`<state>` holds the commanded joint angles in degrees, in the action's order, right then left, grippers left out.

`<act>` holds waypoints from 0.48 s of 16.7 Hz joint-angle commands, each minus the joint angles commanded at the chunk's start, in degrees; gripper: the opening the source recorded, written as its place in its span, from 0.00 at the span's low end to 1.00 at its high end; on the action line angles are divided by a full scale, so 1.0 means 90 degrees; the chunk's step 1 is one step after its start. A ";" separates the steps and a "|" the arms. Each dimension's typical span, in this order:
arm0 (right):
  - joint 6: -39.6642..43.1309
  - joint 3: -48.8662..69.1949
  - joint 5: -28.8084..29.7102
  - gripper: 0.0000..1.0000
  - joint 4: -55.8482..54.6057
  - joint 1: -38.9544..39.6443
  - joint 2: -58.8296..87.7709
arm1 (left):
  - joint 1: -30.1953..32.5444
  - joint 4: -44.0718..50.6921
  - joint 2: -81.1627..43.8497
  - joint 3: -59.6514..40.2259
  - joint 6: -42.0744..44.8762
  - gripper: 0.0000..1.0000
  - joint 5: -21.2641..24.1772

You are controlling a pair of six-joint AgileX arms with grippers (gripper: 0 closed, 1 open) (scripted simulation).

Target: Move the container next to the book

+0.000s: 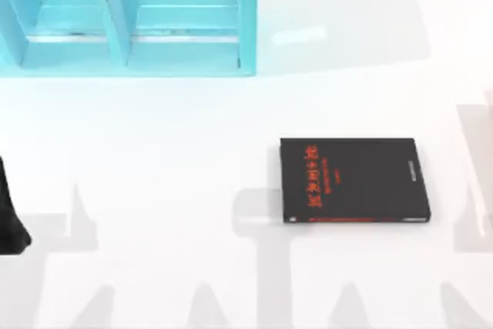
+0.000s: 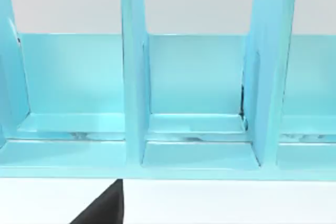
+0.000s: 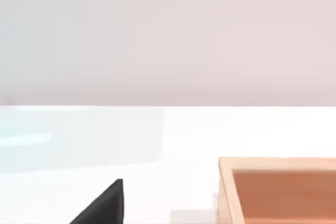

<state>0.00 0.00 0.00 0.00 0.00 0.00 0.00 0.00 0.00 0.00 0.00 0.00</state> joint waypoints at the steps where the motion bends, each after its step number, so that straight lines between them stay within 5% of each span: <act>1: 0.0000 0.0000 0.0000 1.00 0.0000 0.0000 0.0000 | 0.0000 0.0000 0.0000 0.0000 0.0000 1.00 0.0000; 8: 0.0000 0.0000 0.0000 1.00 0.0000 0.0000 0.0000 | -0.0694 0.0771 -0.0856 -0.0736 0.1359 1.00 -0.0023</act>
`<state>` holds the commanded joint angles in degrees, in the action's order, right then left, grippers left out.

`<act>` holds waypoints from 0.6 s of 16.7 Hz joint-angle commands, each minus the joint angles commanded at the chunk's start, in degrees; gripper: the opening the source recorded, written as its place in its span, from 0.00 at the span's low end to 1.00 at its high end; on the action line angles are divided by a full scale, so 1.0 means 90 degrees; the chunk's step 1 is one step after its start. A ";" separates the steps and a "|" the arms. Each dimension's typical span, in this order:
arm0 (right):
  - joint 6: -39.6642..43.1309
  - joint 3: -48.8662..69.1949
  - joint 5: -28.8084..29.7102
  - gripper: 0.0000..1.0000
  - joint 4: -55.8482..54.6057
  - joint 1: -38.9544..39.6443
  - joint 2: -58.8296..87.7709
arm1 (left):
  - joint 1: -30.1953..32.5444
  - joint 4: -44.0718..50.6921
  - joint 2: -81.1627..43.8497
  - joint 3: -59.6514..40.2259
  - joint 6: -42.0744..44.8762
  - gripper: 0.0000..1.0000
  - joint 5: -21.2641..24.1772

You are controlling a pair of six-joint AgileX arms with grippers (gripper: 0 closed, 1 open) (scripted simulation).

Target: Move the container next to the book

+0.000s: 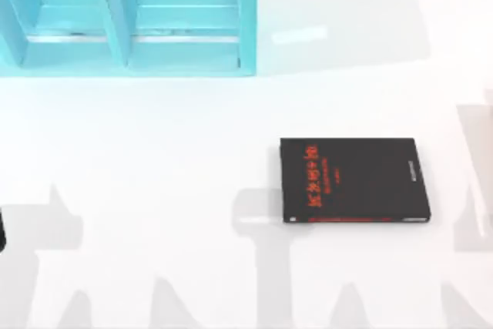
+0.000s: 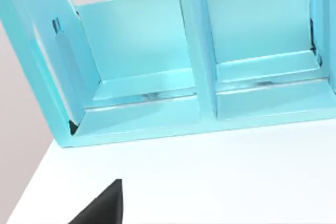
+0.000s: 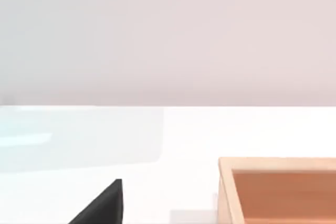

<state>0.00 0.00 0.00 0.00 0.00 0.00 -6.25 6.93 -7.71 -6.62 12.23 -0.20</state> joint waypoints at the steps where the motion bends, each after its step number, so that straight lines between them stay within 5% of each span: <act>1: 0.0000 0.0000 0.0000 1.00 0.0000 0.0000 0.0000 | -0.0209 0.0245 -0.0272 -0.0222 0.0470 1.00 0.0001; 10: 0.0000 0.0000 0.0000 1.00 0.0000 0.0000 0.0000 | -0.2638 0.3313 -0.3651 -0.2596 0.7048 1.00 0.0037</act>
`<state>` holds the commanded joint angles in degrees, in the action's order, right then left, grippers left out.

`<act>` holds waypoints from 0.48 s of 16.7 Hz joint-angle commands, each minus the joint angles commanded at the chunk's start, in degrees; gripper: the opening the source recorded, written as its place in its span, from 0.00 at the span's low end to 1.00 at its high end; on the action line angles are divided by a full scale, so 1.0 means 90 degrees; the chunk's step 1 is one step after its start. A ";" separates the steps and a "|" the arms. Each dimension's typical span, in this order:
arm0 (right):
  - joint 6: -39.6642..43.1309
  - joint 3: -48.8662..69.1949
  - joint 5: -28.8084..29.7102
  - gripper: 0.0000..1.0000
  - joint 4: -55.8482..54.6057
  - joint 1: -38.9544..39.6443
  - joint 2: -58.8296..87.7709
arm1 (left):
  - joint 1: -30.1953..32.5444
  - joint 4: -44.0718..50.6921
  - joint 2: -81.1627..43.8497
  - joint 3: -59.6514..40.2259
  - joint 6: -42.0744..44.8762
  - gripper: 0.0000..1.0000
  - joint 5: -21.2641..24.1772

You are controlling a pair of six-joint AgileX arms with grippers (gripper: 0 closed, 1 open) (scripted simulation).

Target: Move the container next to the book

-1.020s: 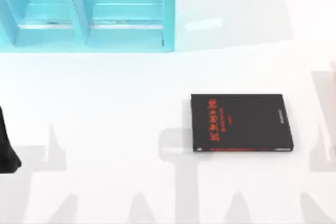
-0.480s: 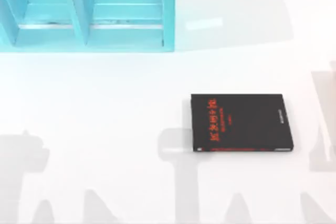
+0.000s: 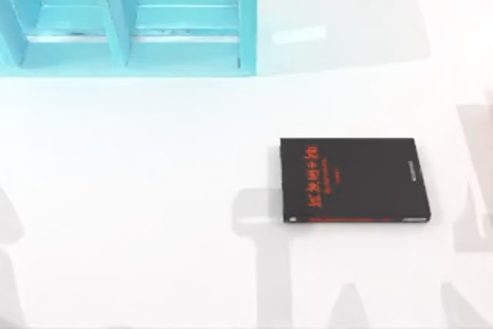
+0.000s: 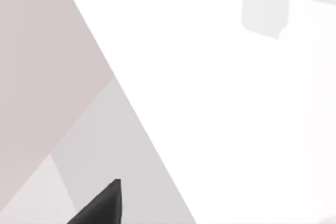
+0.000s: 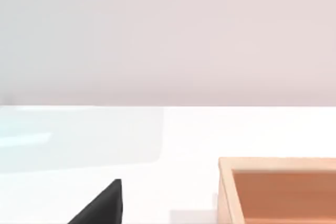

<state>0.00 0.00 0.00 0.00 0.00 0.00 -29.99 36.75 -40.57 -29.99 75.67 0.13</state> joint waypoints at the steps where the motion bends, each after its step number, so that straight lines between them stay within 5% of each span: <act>1: 0.0000 0.0000 0.0000 1.00 0.0000 0.0000 0.0000 | -0.0295 0.0378 -0.0415 -0.0271 0.0823 1.00 -0.0002; 8: 0.0000 0.0000 0.0000 1.00 0.0000 0.0000 0.0000 | -0.2143 0.2628 -0.2897 -0.2052 0.5560 1.00 -0.0035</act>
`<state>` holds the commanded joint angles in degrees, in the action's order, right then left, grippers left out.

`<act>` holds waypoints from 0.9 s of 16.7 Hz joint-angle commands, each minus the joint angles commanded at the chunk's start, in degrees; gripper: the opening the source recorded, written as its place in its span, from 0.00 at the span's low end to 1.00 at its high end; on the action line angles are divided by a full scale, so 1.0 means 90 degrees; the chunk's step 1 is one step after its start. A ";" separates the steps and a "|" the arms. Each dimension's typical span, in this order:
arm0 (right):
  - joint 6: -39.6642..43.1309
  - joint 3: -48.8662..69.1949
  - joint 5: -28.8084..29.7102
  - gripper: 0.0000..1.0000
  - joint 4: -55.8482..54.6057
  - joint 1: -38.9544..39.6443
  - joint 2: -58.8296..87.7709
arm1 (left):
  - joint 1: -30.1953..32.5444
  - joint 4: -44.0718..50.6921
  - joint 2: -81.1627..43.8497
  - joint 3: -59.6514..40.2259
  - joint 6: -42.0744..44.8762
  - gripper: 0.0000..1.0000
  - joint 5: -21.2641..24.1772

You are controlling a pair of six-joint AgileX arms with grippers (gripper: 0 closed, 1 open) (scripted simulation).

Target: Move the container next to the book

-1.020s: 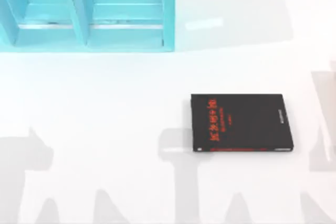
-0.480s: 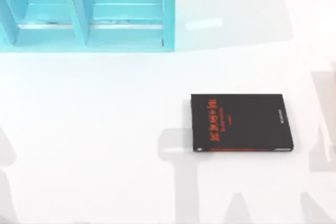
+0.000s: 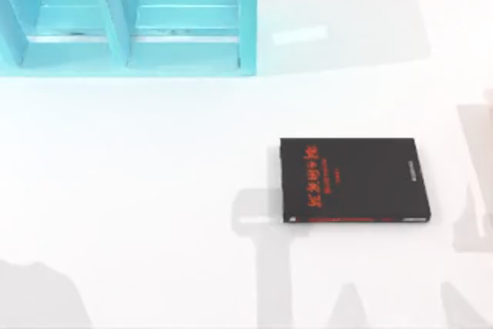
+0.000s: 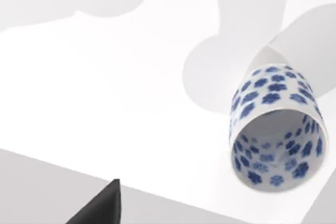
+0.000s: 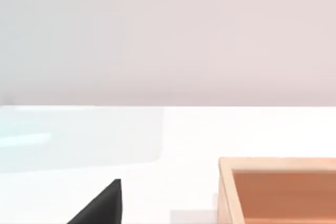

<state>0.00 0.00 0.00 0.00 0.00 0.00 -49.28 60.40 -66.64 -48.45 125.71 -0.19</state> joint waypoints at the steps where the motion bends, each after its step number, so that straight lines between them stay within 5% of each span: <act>1: 0.0000 0.0000 0.0000 1.00 0.0000 0.0000 0.0000 | -0.0213 0.0239 -0.0266 -0.0225 0.0500 1.00 -0.0002; 7: 0.0000 0.0000 0.0000 1.00 0.0000 0.0000 0.0000 | -0.1056 0.1121 -0.1253 -0.1181 0.2552 1.00 0.0015; 15: 0.0000 0.0000 0.0000 1.00 0.0000 0.0000 0.0000 | -0.1114 0.1169 -0.1327 -0.1247 0.2746 1.00 0.0020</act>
<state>0.00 0.00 0.00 0.00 0.00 0.00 -59.30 70.92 -78.58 -59.68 150.42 -0.01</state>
